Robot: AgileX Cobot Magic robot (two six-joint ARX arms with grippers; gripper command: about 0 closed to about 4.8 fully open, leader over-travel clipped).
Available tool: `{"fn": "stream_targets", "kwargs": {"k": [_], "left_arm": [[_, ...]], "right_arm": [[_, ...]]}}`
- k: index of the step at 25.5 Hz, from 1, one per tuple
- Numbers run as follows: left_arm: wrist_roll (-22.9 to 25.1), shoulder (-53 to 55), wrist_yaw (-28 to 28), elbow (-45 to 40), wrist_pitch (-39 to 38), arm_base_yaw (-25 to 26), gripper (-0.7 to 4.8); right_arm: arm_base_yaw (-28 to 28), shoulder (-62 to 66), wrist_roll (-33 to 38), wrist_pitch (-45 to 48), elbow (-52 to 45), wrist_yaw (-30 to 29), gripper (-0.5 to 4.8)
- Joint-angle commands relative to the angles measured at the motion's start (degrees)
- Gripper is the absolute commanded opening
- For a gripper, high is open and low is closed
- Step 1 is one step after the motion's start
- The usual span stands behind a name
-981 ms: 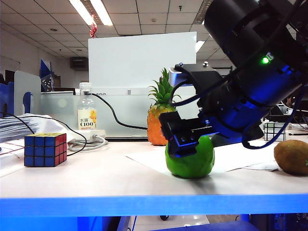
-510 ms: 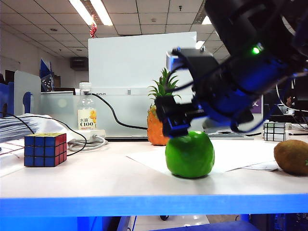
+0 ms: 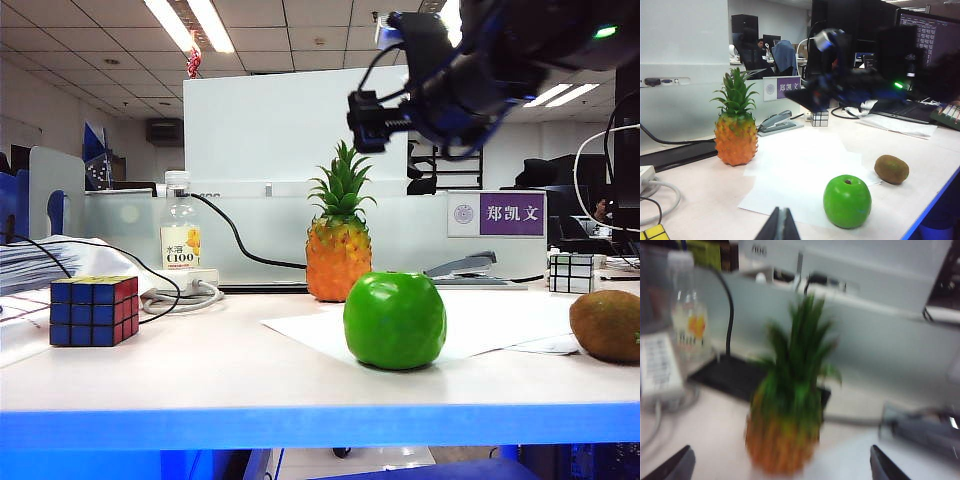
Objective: Arrange all the fruits from large to small from left to right in a row.
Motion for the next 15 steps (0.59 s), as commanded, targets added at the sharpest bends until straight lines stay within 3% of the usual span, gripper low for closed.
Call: {"fn": "stream_targets", "kwargs": {"k": [1,6,15], "left_arm": [[-0.09,-0.09,-0.07,0.07,0.52,0.00,-0.06],[0.24,-0.09,-1.29,0.07,0.52,0.04,-0.06],[0.35,-0.09,-1.86,0.07,0.59,0.04,-0.06]], "right_arm": [[-0.83,5.66,-2.54,-4.17,11.93,-4.57,4.79],[-0.81,16.35,-6.08,-13.75,30.38,-8.31,4.79],[-3.37,25.03,-7.56,-13.14,40.00,-5.77,4.79]]}}
